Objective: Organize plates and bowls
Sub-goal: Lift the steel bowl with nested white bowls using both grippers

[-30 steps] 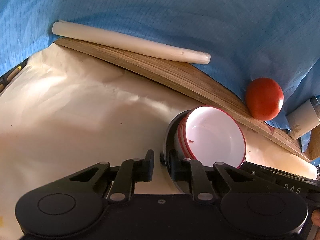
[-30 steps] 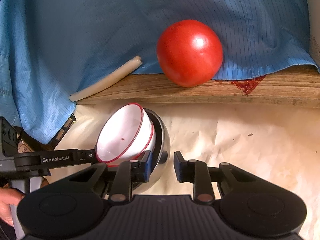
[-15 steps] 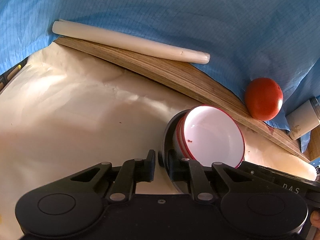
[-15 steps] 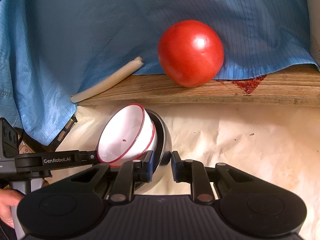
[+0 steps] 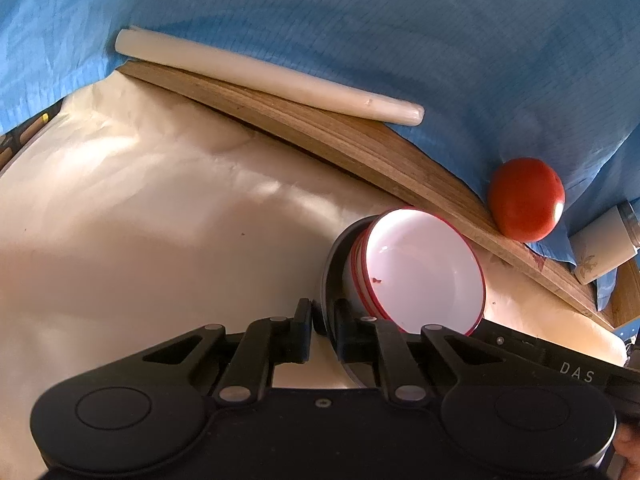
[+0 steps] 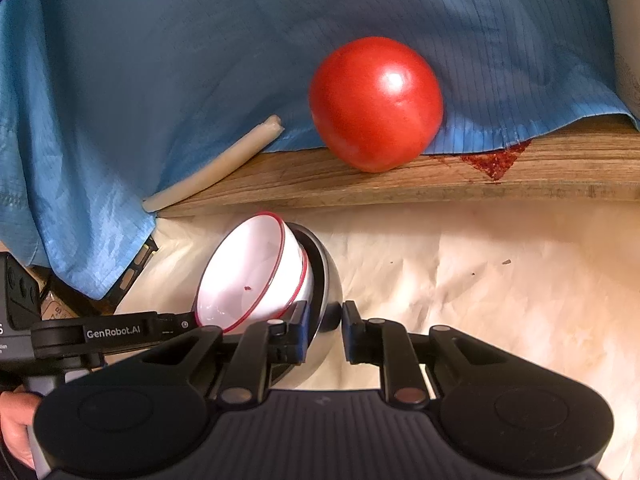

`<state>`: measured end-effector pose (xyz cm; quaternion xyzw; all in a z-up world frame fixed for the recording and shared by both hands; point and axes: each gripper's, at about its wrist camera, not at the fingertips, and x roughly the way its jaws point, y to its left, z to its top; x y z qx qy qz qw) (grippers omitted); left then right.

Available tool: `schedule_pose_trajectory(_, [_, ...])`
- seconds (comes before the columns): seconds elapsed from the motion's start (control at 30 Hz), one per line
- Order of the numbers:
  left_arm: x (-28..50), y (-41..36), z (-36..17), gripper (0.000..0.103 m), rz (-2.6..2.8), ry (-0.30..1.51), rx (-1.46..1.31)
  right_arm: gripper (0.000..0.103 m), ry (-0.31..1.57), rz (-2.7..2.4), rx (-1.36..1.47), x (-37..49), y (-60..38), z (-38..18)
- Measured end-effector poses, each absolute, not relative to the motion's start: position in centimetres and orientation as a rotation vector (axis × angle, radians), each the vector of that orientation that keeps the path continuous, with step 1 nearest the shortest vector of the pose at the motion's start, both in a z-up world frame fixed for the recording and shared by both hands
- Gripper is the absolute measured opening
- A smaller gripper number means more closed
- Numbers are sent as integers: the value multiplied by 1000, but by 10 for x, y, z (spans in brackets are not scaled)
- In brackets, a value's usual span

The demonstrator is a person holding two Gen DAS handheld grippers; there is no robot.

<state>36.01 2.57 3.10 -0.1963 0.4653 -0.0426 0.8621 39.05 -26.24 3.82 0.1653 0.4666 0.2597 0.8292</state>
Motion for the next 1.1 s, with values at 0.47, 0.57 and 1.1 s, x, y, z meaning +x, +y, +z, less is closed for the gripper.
schedule_pose_trajectory(0.47, [349,34,32,12,-77,995,-430,19,994,571,332,387,-256,43])
schedule_pose_trajectory(0.57, [346,35,32,12,-76,994,-431,19,990,575,324,386,-254,44])
schedule_pose_trajectory(1.1, [336,43,35,11,-88,996,-451,19,970,564,319,377,-250,47])
